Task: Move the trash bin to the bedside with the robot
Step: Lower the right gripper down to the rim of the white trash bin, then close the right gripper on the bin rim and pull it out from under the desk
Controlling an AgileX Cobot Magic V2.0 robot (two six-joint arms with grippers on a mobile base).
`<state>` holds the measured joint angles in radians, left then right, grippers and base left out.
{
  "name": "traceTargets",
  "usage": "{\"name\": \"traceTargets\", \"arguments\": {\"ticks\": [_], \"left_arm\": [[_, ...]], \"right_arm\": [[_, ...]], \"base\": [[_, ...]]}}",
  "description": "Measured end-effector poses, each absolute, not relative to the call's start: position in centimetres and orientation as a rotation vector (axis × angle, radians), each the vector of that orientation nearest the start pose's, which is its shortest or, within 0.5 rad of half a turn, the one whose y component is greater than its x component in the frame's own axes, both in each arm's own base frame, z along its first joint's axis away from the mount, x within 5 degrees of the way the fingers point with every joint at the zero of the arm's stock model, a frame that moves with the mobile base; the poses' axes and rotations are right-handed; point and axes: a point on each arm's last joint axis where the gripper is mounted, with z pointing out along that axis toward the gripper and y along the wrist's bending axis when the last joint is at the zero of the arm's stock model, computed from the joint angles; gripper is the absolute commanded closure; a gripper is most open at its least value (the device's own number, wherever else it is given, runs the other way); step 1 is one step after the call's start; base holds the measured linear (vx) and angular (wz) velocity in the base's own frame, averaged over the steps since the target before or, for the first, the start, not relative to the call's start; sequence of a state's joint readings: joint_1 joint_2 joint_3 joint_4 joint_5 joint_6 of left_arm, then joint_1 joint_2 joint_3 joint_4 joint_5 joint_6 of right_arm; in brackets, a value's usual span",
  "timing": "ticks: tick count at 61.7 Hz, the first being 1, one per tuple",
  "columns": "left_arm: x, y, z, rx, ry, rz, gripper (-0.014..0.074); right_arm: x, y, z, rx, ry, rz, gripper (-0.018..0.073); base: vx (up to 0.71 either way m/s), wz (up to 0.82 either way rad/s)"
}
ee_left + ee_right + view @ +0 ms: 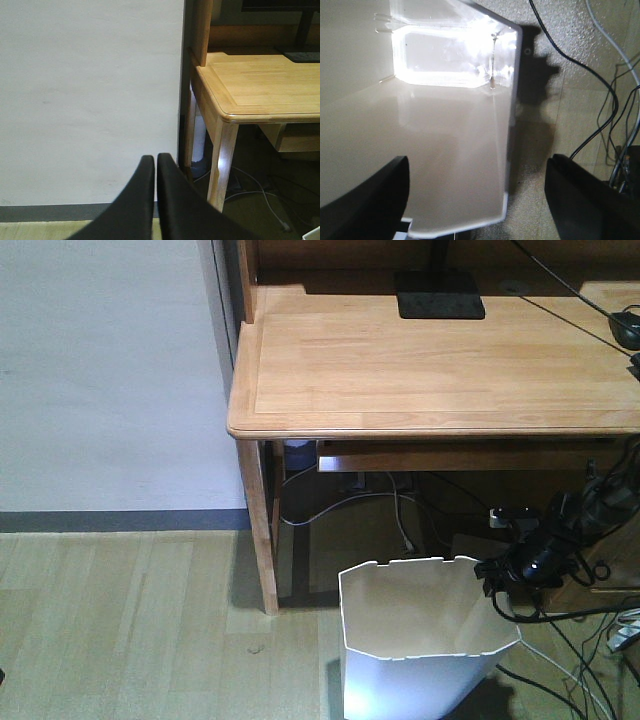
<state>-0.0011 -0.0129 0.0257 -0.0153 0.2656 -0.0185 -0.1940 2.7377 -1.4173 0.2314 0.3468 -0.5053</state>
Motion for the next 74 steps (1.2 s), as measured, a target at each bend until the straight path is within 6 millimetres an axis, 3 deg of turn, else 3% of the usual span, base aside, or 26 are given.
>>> {"name": "traceTargets", "arguments": {"ticks": [17,29,35,48,60,74], "left_arm": [[5.5,0.0,18.1,-0.025,1.762,-0.029,0.0603],[5.5,0.0,18.1,-0.025,1.762,-0.029,0.0603],[5.5,0.0,18.1,-0.025,1.762,-0.029,0.0603],[5.5,0.0,18.1,-0.025,1.762,-0.029,0.0603],[5.5,0.0,18.1,-0.025,1.762,-0.029,0.0603],[5.5,0.0,18.1,-0.025,1.762,-0.029,0.0603]], "right_arm": [[37.6,-7.1,-16.3,-0.155,3.174,0.159,0.0023],[37.7,-7.1,-19.1,-0.179,3.201,0.168,0.0112],[37.9,-7.1,-20.3,-0.175,3.216,0.181,0.0207],[38.6,-7.3,-21.9,-0.199,3.248,0.215,0.0575],[39.4,-7.5,-22.0,-0.204,3.226,0.237,0.0569],[39.1,-6.4,-21.7,-0.205,3.183,0.397,0.0565]], "base": [[0.00,0.00],[0.00,0.00],[0.00,0.00],[0.00,0.00],[0.00,0.00],[0.00,0.00]]}}
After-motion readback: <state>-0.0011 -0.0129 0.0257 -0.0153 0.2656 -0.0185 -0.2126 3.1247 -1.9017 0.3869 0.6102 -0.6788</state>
